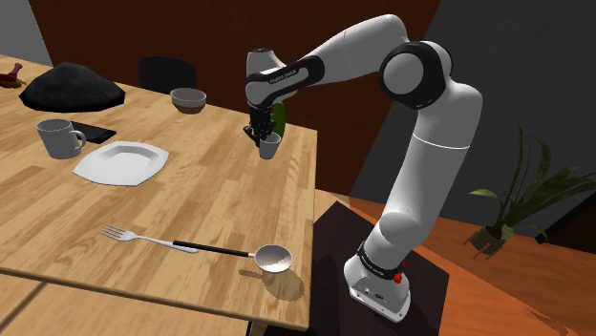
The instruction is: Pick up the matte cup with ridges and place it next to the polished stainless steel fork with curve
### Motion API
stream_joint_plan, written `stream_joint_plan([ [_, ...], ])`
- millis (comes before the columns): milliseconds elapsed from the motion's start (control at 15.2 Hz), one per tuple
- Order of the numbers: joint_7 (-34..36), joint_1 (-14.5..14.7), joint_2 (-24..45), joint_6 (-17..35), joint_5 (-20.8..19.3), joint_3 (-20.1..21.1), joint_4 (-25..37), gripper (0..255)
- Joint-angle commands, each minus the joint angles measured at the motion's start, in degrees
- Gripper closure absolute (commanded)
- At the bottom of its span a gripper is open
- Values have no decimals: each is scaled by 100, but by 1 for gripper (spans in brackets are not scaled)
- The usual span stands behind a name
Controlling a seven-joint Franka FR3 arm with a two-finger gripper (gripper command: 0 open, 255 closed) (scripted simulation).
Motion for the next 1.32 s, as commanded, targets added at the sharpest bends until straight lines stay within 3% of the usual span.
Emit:
stream_joint_plan([
  [0, 1, -1, 5, 0, -1, -1, 0, 255],
  [1254, -169, 10, -508, -1339, 88, 18, 834, 255],
])
